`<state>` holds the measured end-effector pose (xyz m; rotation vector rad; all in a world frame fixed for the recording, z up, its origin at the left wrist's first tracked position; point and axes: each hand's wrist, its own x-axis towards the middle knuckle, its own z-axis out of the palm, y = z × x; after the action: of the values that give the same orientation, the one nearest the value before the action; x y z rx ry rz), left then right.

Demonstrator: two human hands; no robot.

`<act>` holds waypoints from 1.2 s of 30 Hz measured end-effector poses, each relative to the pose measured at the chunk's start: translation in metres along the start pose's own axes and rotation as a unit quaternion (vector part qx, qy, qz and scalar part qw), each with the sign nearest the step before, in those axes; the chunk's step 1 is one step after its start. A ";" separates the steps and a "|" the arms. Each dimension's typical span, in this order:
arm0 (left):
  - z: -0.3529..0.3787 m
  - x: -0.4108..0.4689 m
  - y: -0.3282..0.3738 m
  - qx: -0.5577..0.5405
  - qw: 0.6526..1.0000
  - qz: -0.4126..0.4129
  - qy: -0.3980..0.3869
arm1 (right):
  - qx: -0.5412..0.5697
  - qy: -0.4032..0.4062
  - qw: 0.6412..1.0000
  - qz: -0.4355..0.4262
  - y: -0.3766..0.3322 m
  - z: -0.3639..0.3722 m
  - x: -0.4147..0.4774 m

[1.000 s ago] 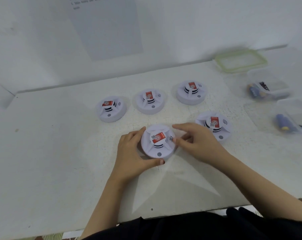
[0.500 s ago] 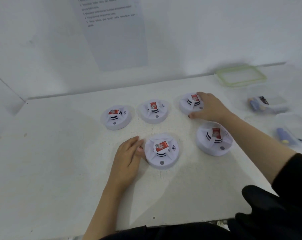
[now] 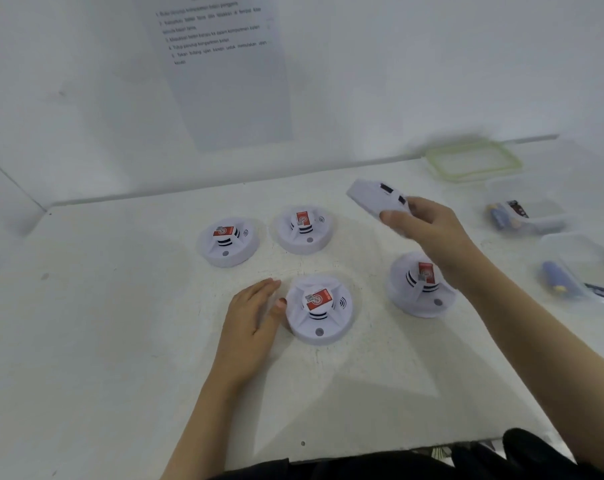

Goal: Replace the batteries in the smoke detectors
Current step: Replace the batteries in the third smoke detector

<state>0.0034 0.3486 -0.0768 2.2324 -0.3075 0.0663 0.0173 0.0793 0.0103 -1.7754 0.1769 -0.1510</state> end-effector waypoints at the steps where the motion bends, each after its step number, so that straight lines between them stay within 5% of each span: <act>1: -0.001 0.000 0.006 -0.027 1.000 -0.005 0.010 | 0.057 -0.028 0.998 0.013 -0.003 0.001 -0.007; 5: -0.003 0.001 0.034 -0.100 0.994 0.011 0.031 | 0.217 -0.138 0.962 0.089 -0.002 0.006 -0.032; 12: 0.011 0.012 0.074 -0.128 0.983 0.121 -0.044 | 0.346 -0.225 0.902 0.126 0.016 0.018 -0.057; 19: 0.013 0.007 0.076 -0.127 0.981 0.147 0.005 | 0.132 -0.099 0.986 0.018 0.016 0.016 -0.067; 27: 0.008 0.005 0.079 -0.142 0.979 0.146 -0.003 | 0.114 -0.096 0.988 -0.043 0.012 0.018 -0.076; 36: 0.019 -0.006 0.082 -0.211 0.969 0.128 -0.002 | 0.219 -0.084 0.972 -0.003 0.014 0.023 -0.082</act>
<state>-0.0237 0.2857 -0.0272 1.7615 -0.5557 0.1222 -0.0590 0.1153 -0.0090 -1.3391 0.0132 -0.0385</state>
